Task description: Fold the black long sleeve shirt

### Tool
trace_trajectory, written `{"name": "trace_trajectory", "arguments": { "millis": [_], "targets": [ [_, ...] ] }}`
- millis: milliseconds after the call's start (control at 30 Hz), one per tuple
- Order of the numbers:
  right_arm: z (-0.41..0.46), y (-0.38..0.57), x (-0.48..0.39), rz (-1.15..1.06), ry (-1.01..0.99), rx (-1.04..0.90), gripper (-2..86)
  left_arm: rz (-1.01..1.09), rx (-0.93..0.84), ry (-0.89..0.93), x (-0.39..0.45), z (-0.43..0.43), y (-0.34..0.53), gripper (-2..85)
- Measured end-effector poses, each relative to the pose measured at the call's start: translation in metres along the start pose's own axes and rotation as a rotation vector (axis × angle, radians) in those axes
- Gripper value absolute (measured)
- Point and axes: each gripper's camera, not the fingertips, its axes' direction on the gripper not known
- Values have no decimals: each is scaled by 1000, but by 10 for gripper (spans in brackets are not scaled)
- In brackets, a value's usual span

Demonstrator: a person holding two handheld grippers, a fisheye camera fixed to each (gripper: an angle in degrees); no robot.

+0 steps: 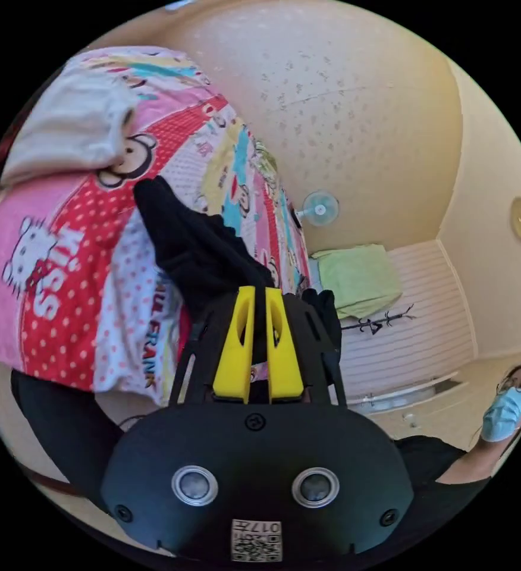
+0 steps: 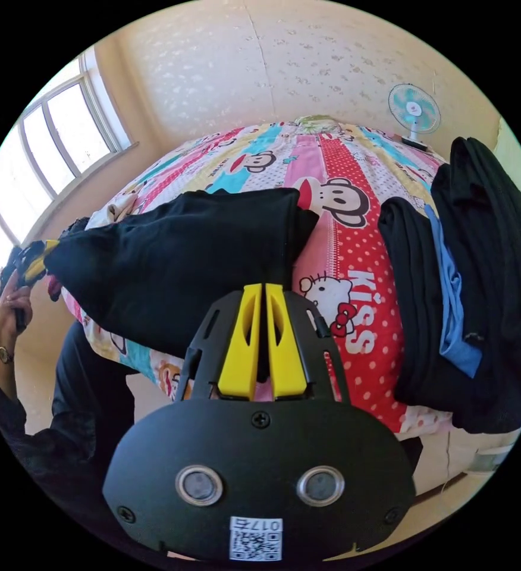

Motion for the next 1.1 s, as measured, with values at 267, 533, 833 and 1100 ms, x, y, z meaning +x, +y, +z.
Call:
{"name": "trace_trajectory", "arguments": {
  "millis": [267,533,833,1100],
  "targets": [
    [-52,1,39,124,-95,33,7,433,-325,-43,148,194,6,34],
    [-113,22,113,307,-304,3,51,486,-598,1,115,287,77,151],
    [-153,31,184,530,-738,14,141,80,-256,-179,-19,183,44,165],
    [-172,13,214,755,-1065,51,229,-184,-276,9,-94,184,40,67]
  ]
}}
